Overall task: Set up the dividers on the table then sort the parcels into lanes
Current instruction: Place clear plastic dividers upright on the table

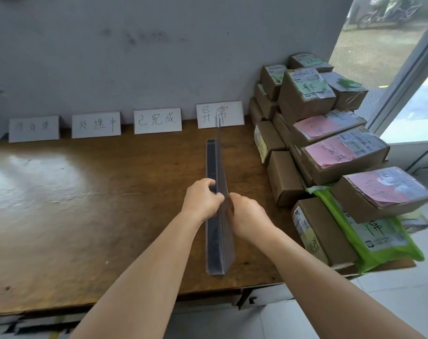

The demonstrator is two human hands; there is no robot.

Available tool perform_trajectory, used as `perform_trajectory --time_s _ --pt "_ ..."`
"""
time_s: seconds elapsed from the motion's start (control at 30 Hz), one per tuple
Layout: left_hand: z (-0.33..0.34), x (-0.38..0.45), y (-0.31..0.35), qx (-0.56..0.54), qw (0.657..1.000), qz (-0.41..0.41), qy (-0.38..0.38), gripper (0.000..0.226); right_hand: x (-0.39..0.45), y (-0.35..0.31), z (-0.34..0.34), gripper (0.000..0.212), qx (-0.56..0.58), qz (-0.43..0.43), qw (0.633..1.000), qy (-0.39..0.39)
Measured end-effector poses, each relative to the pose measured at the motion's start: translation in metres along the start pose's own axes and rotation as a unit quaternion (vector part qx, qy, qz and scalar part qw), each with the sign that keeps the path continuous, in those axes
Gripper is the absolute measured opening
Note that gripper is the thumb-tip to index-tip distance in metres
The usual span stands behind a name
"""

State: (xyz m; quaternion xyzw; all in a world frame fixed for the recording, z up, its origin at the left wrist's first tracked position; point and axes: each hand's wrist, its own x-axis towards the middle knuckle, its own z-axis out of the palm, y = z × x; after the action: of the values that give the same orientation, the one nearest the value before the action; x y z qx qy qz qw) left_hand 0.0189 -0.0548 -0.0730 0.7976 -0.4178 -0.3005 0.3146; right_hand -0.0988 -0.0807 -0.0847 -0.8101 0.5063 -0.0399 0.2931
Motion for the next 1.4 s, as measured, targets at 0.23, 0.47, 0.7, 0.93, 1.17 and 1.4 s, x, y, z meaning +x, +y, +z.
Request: perform_trajectory --time_s 0.23,0.47,0.7,0.93,1.17,1.4 --pt "0.011 -0.002 0.014 0.194 0.977 0.087 0.009 0.048 0.002 -0.005 0.008 0.07 -0.041 -0.019 0.998 0.05" --pt "0.019 -0.004 0.018 0.274 0.952 0.133 0.017 0.047 -0.004 0.012 0.003 0.067 -0.008 -0.037 0.995 0.097" --pt "0.021 -0.008 0.029 0.287 0.95 0.12 0.03 0.052 -0.006 0.024 -0.012 0.061 -0.012 -0.029 0.994 0.102" --pt "0.035 -0.011 0.04 0.29 0.954 0.071 -0.006 0.066 -0.004 0.031 -0.013 0.069 -0.019 -0.008 0.994 0.108" --pt "0.039 -0.007 0.045 0.302 0.951 0.068 0.0 0.078 -0.004 0.04 -0.034 0.058 -0.037 -0.003 0.994 0.106" --pt "0.042 -0.003 0.043 0.302 0.952 0.054 0.017 0.076 -0.004 0.049 -0.046 0.054 -0.072 0.01 0.994 0.087"
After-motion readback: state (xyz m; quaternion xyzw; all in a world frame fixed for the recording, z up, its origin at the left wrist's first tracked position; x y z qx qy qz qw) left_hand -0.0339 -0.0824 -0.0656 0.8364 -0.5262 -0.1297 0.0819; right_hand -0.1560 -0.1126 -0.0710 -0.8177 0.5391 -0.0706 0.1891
